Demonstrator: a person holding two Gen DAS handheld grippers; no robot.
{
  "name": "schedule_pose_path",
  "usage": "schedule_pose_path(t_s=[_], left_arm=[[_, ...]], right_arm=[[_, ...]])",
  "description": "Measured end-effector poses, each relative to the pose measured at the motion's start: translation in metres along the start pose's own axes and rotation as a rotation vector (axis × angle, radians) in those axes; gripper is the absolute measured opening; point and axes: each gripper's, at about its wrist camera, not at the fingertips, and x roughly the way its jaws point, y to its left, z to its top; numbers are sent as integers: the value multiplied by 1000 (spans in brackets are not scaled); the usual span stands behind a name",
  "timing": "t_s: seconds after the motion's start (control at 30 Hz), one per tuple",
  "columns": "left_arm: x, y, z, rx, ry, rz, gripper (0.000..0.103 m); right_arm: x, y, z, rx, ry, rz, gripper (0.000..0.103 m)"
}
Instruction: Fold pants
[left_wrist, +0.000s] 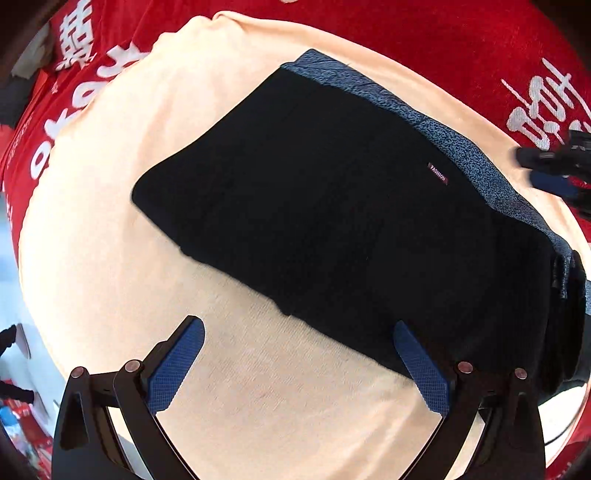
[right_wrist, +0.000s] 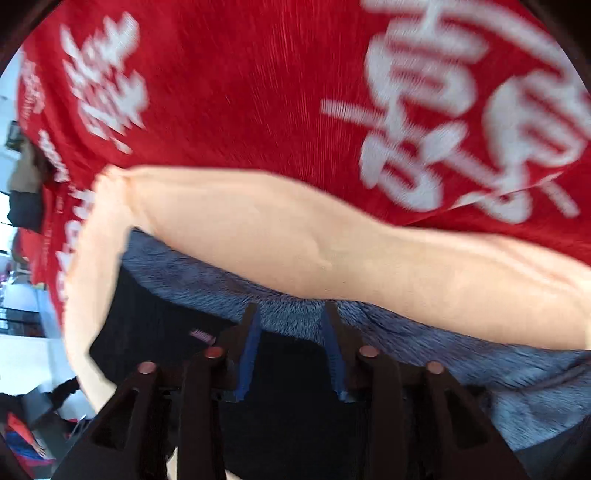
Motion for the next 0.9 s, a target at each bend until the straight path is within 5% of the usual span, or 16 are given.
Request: schedule_pose_path(t_s=[0.17,0.27,0.47,0.5,0.53,0.63,0.73,0.9], left_arm=[[-15,-3,-5,15,-11,0,103],[-22,-17,-11,47,-19,-8,103],[-30,-59,-24,121,-9,-46,103],[-32,-66,-26,128,-8,-53,103],[-35,-71,-28,135,-10,-61,103],[-44,-87,-37,144,-10,-77,103],[-49,-90,-42,147,-12,-88,103],[-40,-80,-46,140,1,-74,103]], right_arm=[[-63,-44,-53,-24,-29,-112,69],[-81,-75,-99,24,-2,-198,69],[-65,-82,-123,16,2,-285,69],[-58,-81,-119,-3,14,-332,64],[-50,-88,-120,16,47,-343,35],[-52,-111,-123,150,78,-227,13],[-66,-112,-122,170,49,-100,10],[-47,-93,-122,66,90,-160,11]])
